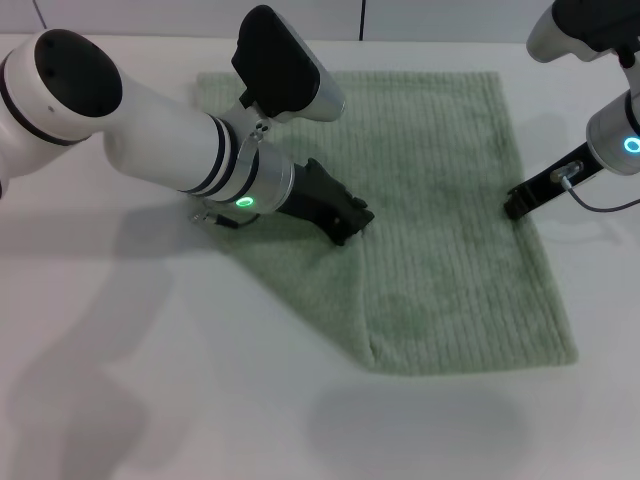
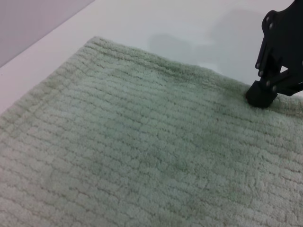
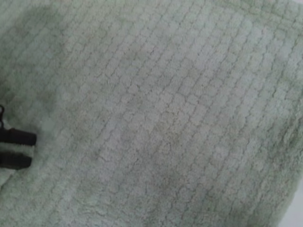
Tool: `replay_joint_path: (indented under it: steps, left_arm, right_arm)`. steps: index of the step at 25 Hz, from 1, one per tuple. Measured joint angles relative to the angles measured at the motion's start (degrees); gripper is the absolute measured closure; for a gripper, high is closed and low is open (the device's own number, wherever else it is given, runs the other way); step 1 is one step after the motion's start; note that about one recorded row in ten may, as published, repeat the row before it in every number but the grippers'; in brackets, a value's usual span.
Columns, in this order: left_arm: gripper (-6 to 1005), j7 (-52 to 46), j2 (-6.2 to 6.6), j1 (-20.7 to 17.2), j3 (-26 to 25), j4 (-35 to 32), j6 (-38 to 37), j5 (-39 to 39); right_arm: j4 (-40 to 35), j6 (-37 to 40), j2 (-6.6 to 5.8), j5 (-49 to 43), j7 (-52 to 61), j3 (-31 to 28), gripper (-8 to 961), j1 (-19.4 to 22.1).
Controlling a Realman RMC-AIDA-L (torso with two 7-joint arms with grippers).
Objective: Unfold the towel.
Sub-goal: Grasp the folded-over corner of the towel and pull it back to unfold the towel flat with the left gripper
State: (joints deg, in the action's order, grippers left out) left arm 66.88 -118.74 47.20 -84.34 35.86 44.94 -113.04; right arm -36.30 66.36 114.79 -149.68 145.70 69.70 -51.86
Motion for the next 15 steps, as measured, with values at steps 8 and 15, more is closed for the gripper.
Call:
replay_joint_path:
  steps: [8, 15]
  left_arm:
    - [902, 0.0, 0.17, -0.2, 0.0, 0.1, 1.1, 0.0]
    - [954, 0.2, 0.58, -0.7, -0.7, 1.1, 3.8, -0.1]
  right_arm:
    - [0.0, 0.0, 0.0, 0.0, -0.1, 0.0, 954, 0.0]
    - [0.0, 0.0, 0.0, 0.0, -0.1, 0.1, 954, 0.0]
